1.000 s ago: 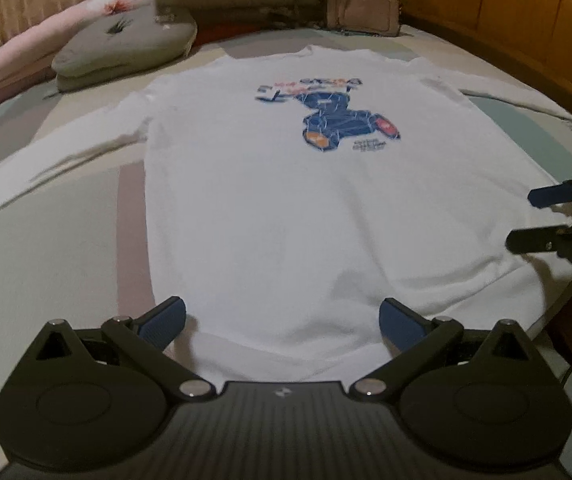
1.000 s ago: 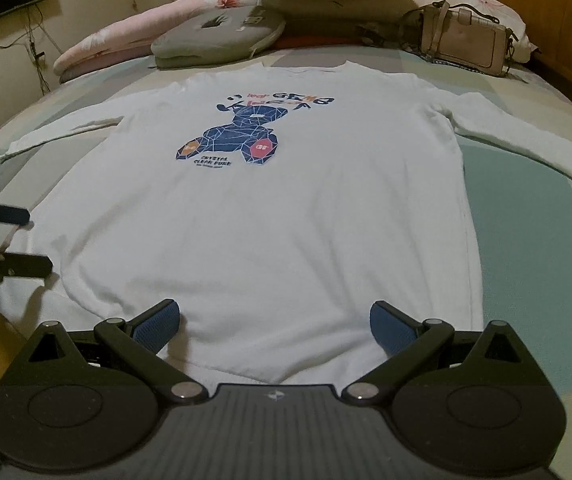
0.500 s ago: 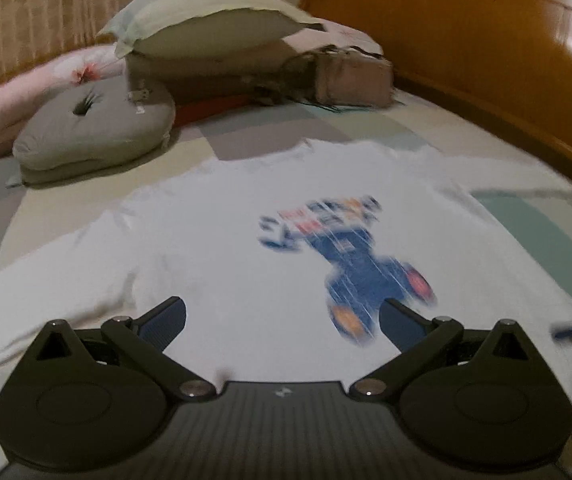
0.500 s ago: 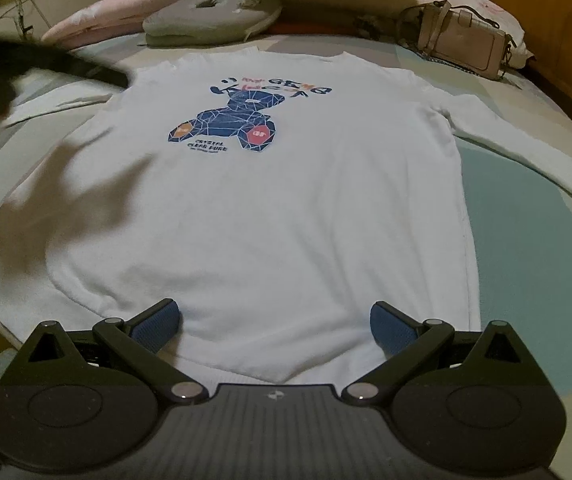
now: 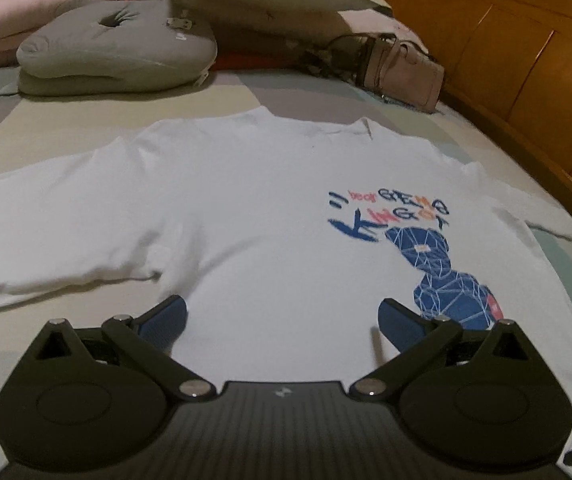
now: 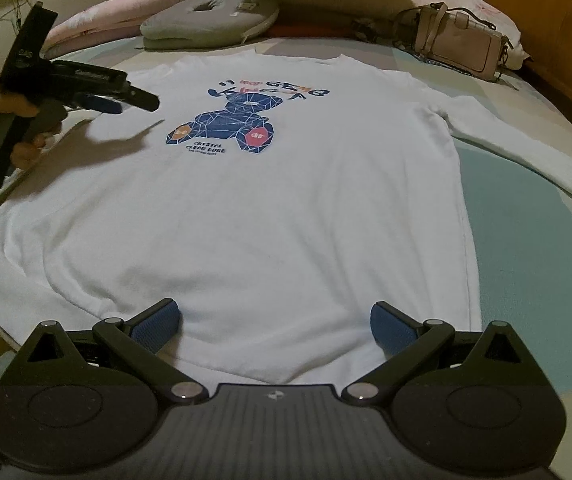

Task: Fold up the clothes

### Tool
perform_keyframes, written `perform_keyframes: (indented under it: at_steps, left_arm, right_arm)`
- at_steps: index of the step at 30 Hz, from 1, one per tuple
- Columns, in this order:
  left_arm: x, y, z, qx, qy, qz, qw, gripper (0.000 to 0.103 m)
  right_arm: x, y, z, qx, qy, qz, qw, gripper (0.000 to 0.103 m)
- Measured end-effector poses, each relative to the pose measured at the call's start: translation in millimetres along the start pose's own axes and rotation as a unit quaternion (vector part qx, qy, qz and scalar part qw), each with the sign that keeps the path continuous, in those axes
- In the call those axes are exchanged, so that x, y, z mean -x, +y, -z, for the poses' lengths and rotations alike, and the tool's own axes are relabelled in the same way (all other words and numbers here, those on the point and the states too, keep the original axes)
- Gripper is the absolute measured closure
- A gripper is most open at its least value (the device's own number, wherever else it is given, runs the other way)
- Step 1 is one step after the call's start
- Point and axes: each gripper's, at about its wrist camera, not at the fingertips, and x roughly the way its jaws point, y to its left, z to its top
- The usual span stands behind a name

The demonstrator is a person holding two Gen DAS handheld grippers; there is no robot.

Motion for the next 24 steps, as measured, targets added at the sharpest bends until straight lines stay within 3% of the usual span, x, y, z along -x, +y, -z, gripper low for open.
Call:
perform_keyframes:
  at_steps: [4, 8, 11, 17, 20, 24]
  left_arm:
    - [3, -13, -24, -0.012, -0.043, 0.024, 0.9987, 0.001]
    - [-22, -13, -30, 0.015, -0.018, 0.024, 0.9994, 0.001]
    - [-30, -2, -16, 0.027, -0.004, 0.012, 0.9996, 0.002]
    - [0, -2, -2, -0.004, 0.016, -0.017, 0.9997, 0.002]
    - [24, 5, -4, -0.015, -0.005, -0.029, 0.9995, 0.002]
    - [41, 33, -7, 0.007, -0.013, -0.057, 0.9983, 0.002]
  right_arm:
    - [0, -1, 0, 0.000, -0.003, -0.002, 1.000, 0.000]
    - [0, 0, 1, -0.001, -0.003, 0.001, 1.000, 0.000]
    - [1, 0, 0, -0.001, -0.001, 0.003, 1.000, 0.000]
    - [0, 0, 0, -0.001, -0.001, 0.002, 1.000, 0.000]
    - [0, 1, 0, -0.002, 0.001, 0.004, 1.000, 0.000]
    - [0, 1, -2, -0.006, 0.008, 0.007, 1.000, 0.000]
